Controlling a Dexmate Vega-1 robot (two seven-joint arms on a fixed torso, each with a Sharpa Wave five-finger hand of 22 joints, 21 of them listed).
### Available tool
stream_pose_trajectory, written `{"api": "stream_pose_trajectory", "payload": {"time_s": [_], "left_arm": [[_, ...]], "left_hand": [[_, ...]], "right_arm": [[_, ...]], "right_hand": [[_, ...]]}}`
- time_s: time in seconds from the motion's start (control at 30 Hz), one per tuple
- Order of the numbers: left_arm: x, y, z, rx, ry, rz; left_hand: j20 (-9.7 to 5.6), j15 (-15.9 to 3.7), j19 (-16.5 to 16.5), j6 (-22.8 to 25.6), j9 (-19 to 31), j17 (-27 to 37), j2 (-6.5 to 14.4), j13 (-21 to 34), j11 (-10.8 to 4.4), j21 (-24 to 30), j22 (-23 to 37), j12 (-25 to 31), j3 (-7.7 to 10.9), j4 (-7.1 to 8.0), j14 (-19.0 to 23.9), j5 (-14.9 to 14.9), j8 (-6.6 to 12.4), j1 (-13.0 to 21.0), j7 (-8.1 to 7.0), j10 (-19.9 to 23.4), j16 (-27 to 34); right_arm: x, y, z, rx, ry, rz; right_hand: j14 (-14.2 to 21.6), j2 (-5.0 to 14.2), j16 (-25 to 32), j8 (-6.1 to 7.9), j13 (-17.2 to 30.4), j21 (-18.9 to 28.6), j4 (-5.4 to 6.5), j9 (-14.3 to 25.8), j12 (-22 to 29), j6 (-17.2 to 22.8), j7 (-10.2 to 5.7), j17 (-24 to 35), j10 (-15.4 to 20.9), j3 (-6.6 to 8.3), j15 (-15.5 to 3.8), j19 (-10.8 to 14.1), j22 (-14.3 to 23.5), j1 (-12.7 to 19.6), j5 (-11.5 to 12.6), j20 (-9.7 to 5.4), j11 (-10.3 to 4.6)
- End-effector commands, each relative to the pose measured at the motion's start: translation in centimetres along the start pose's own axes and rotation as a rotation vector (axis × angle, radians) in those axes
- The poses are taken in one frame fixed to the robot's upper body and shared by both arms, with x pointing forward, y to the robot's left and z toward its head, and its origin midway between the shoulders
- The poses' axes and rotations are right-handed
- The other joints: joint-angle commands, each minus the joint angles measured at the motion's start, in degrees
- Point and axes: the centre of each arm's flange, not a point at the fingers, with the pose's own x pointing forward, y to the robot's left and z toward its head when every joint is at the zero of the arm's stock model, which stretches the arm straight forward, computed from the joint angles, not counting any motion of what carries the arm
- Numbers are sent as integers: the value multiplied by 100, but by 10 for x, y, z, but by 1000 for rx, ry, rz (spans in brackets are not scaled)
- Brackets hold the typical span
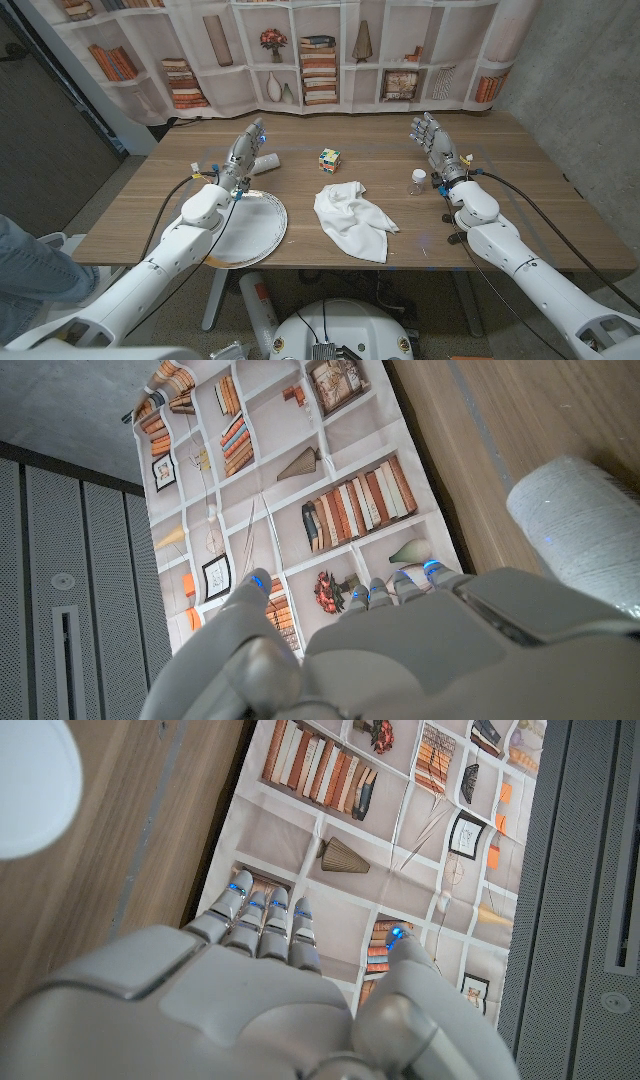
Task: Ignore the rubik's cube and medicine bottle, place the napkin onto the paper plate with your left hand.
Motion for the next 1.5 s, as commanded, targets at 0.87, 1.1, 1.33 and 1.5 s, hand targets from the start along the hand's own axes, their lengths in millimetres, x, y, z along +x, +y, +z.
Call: {"api": "stream_pose_trajectory", "payload": {"time_s": [0.87,1.1,1.33,1.5], "left_arm": [[-27,-20,25,150,-127,-18],[-32,-22,28,185,-129,-38],[-38,-28,33,215,-151,-65],[-40,-31,36,226,-169,-78]], "left_hand": [[103,-188,114,1073,33,38,144,43,-203,215,64,219,217,-629,531,-158,261,1028,-157,895,105],[120,-188,82,1081,34,38,145,43,-207,196,66,199,220,-649,525,-170,249,1062,-163,882,86],[135,-197,31,1108,35,39,147,44,-200,168,68,178,222,-670,492,-184,241,1098,-164,872,56],[130,-200,34,1118,35,39,149,44,-221,166,69,168,223,-679,490,-192,234,1115,-167,871,47]], "right_arm": [[-7,-4,3,-77,0,-38],[-7,-3,4,-89,-3,-35],[-7,-2,4,-112,1,-43],[-7,-2,4,-120,4,-48]], "right_hand": [[-24,27,-4,-13,10,-9,-39,31,13,-32,-6,22,-13,17,-23,-5,33,49,2,14,-5],[-24,27,-4,-13,10,-9,-39,31,13,-32,-6,22,-13,17,-23,-5,33,49,2,14,-5],[-24,27,-4,-13,10,-9,-39,31,13,-32,-6,22,-13,17,-23,-5,33,49,2,14,-5],[-24,27,-4,-13,10,-9,-39,31,13,-32,-6,22,-13,17,-23,-5,33,49,2,14,-5]]}}
